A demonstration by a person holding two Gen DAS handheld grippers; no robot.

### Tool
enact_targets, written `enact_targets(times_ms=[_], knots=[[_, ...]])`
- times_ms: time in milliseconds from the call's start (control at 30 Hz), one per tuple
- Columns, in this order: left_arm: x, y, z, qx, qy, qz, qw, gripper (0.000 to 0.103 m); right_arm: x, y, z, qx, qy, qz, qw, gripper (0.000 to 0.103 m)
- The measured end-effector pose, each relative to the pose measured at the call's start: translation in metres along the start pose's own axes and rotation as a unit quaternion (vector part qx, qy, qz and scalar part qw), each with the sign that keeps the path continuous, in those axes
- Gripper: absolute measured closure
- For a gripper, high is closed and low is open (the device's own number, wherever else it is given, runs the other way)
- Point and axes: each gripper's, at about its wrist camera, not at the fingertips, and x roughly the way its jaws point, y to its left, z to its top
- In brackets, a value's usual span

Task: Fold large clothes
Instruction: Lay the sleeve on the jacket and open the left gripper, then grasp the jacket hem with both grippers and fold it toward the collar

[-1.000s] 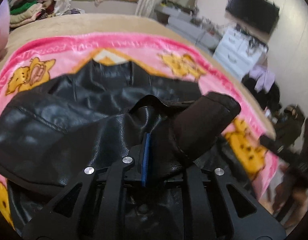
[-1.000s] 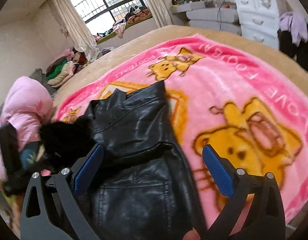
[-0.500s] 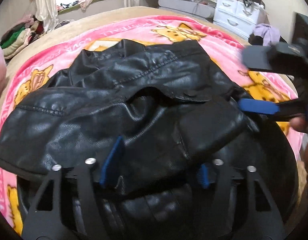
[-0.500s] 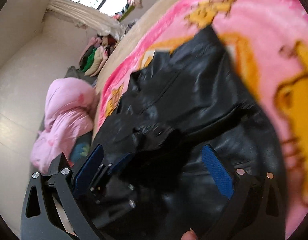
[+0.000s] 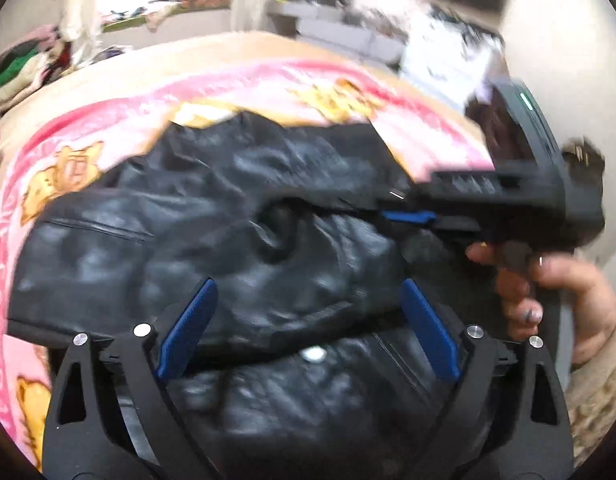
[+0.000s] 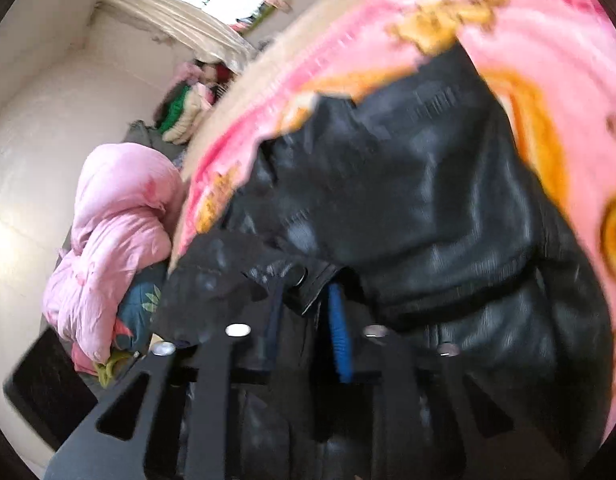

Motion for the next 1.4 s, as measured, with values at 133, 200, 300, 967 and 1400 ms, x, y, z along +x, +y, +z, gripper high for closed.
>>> enact_targets(times_ms=[133, 200, 300, 967, 1400], knots=[[-0.028, 0.058, 0.018, -0.083, -0.045, 0.030, 0.9951, 0.017, -0.011, 0.031, 0.026, -0.073, -0.023, -0.006, 0.997, 0.095], [-0.040, 0.088, 0.021, -0.132, -0.063, 0.060, 0.9874, 0.014, -0.020, 0.053, 0.043, -0.125, -0.040, -0.011, 0.991, 0.098], [-0.058, 0.134, 0.020, -0.204, -0.093, 0.101, 0.9694, 0.014, -0.029, 0.074, 0.062, -0.177, -0.058, -0.027, 0.982, 0.098], [0.036, 0.177, 0.018, -0.288, -0.009, 0.083, 0.9539, 0.099, -0.040, 0.027, 0.074, -0.198, -0.066, -0.120, 0.971, 0.098], [0.071, 0.170, 0.005, -0.262, 0.039, 0.090, 0.9600, 0.099, -0.024, 0.017, 0.067, -0.187, -0.057, -0.216, 0.957, 0.066]])
